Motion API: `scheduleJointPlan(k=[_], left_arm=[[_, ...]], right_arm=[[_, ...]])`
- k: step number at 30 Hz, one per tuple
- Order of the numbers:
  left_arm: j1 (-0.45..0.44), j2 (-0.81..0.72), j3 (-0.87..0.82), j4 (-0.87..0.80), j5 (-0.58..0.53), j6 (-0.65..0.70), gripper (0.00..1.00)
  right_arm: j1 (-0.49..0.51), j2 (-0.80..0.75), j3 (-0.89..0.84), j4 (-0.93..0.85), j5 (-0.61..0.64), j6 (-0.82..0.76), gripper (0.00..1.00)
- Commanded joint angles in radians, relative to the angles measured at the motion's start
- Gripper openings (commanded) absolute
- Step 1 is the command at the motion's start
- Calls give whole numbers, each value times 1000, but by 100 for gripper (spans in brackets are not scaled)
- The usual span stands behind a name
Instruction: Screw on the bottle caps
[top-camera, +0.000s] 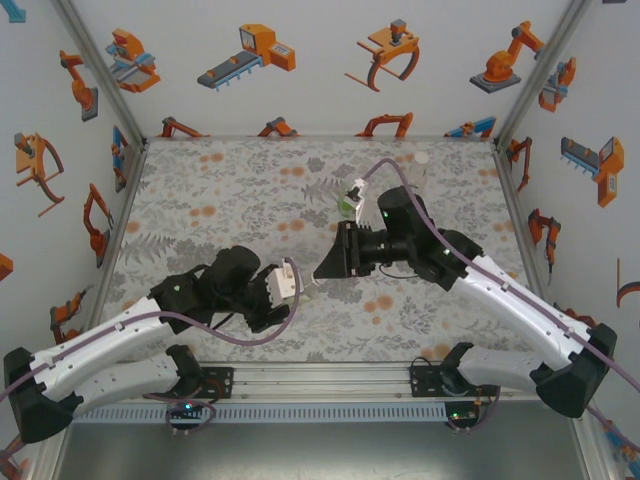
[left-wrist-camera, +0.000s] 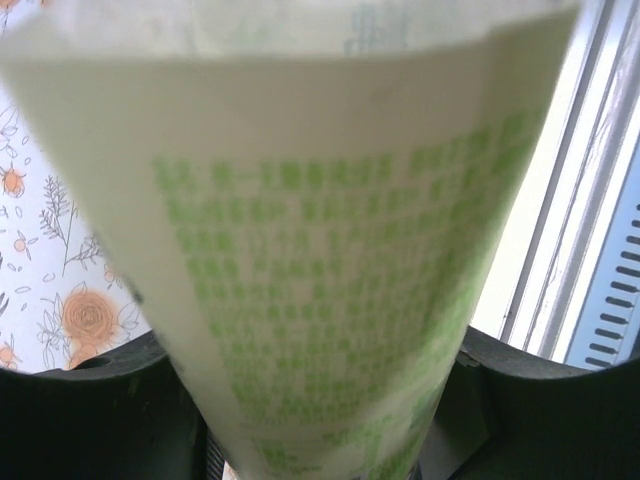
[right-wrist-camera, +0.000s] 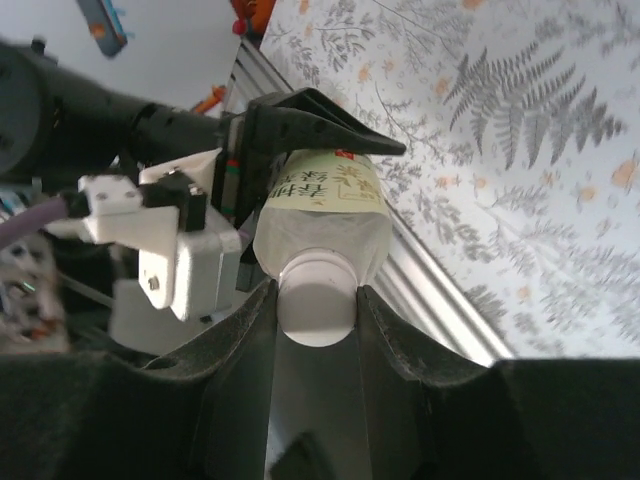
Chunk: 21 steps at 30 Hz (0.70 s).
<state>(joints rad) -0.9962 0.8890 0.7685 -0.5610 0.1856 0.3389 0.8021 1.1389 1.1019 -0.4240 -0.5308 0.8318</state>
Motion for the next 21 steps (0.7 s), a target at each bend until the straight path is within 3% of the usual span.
scheduleJointPlan(k=[1,10,21], left_arm=[[-7,-33,9,178,28,9,0],[-6,-15,11,171,25,20,0],[-6,-15,5,171,35,9,0]], right_arm=[[9,1,-61,28,127,330,1],[1,-11,-33,45,130,330,38],[-11,-45,44,-8,158,218,55]])
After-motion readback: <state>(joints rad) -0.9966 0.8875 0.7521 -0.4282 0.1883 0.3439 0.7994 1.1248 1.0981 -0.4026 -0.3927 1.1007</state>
